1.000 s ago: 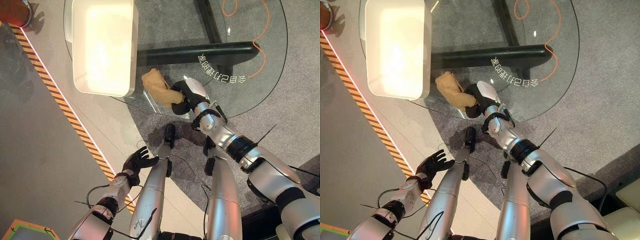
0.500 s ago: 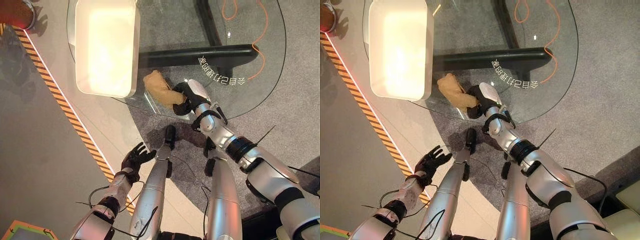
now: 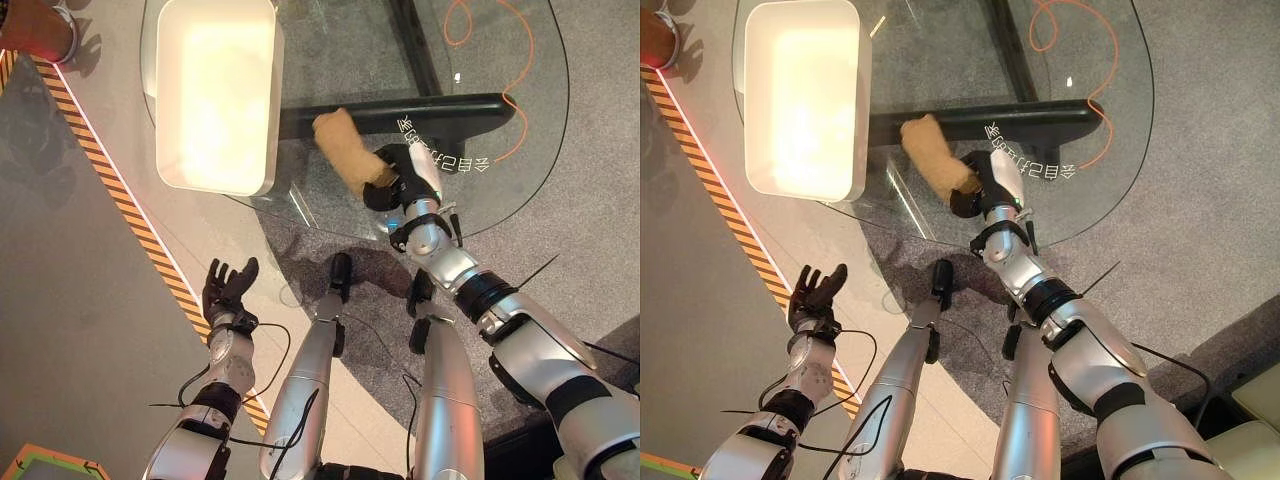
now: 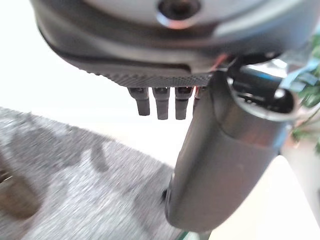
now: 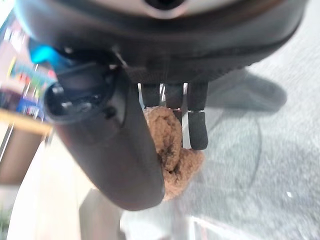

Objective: Wipe the table with a cloth and put it in the basket.

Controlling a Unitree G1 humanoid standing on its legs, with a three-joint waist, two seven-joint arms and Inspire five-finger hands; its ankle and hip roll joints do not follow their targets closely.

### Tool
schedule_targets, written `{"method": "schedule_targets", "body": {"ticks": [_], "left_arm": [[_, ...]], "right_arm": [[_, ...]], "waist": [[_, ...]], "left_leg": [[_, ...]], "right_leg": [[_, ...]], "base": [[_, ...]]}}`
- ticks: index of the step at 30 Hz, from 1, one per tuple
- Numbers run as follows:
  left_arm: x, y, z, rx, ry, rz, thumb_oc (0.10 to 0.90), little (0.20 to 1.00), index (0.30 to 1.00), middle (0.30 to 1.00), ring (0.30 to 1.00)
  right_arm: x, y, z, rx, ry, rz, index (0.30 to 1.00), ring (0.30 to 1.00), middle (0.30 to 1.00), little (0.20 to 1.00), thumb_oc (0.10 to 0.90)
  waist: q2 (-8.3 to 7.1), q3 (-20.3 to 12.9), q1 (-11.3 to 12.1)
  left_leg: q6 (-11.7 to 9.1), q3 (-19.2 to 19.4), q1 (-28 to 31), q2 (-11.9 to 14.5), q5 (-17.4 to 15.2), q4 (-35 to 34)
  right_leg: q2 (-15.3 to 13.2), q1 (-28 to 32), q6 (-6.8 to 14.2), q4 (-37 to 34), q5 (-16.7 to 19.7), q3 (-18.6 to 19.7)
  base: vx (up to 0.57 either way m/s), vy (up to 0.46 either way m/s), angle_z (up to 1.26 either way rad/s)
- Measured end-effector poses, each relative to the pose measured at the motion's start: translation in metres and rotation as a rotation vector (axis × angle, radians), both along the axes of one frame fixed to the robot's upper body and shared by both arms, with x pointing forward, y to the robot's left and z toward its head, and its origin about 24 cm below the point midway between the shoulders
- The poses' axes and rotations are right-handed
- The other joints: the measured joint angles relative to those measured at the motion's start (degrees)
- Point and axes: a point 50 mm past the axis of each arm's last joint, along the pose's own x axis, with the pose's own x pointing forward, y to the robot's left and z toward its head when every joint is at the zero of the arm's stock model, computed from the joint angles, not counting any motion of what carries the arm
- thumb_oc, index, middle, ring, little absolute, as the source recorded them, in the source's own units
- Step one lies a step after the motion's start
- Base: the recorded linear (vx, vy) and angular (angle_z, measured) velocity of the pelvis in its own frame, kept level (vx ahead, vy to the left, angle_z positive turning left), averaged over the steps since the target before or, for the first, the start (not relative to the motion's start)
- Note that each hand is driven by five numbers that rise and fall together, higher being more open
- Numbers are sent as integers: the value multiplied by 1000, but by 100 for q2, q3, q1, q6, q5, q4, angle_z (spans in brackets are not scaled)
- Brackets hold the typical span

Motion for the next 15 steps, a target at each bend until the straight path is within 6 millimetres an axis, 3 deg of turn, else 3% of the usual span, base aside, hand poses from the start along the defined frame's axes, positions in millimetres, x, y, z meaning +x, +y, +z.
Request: {"method": "schedule_targets", "body": {"ticks": [8,15], "left_arm": [[4,28,29,-23,-49,299,800,900,900,900,900],[9,31,64,102,-138,396,800,900,900,900,900]], "right_arm": [[-10,-10,-1,80,-51,-33,300,300,300,200,100],[-18,-12,-5,137,-69,-33,300,300,300,200,100]], "waist": [[-6,4,-17],[-30,19,-21]], "left_leg": [[0,0,1,67,0,-54],[1,-4,22,84,-1,-58]], "right_leg": [[93,34,-17,-114,64,1],[118,107,-7,-205,91,-7]], "base": [[-20,-28,-3],[-13,-19,0]]}}
